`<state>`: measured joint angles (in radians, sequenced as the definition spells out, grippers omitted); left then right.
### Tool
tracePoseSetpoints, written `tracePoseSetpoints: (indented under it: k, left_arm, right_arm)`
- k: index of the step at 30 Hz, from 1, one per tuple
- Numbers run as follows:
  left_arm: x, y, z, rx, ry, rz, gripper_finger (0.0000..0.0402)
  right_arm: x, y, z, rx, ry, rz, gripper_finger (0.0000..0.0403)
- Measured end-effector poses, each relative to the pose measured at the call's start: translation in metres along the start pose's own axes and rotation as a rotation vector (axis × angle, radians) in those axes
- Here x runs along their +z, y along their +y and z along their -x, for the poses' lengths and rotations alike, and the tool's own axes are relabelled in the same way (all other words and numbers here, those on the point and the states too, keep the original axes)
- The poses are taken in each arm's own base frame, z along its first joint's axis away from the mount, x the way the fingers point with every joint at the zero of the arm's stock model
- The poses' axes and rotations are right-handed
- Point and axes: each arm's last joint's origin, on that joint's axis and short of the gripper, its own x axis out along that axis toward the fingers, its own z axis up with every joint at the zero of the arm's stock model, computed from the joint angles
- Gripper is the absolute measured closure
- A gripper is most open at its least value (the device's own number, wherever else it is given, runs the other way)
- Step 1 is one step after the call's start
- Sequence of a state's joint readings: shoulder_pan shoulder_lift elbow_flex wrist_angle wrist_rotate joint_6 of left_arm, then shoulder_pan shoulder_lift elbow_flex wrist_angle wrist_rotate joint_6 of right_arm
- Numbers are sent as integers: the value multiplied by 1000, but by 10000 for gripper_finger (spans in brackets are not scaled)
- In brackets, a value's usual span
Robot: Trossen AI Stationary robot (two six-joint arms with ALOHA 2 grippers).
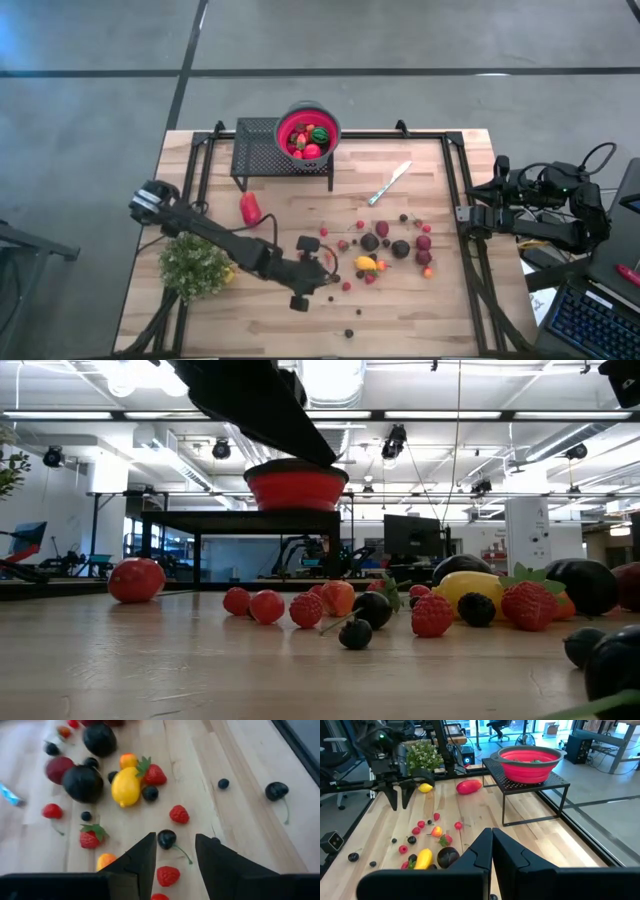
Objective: Pick & Place Fruit
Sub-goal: Put the red raspberry into the red gray strainer bowl on the shelf
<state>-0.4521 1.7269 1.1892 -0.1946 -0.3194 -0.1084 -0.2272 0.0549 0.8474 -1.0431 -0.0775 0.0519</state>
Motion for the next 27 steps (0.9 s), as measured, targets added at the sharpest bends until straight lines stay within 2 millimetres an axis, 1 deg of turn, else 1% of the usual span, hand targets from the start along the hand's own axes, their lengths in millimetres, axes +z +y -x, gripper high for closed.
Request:
tracePoseSetpoints:
  k: [4,10,15,19,23,27]
  left_arm:
    - [-1,-13,5,72,-22,-15,268]
    - [0,-30,11,41,-62,-20,277]
    - [4,-36,14,23,-119,-31,284]
    - [3,-39,7,24,-130,-61,286]
    - [-2,-42,-5,30,-115,-103,287]
    - [-7,-42,-13,36,-98,-118,287]
  right_arm:
    - [0,0,0,0,0,1,394]
    - [0,0,0,0,0,0,394]
    - [0,0,0,0,0,1,394]
    - [0,0,0,0,0,1,394]
    - [0,0,0,0,0,0,394]
    - [0,0,0,0,0,1,394]
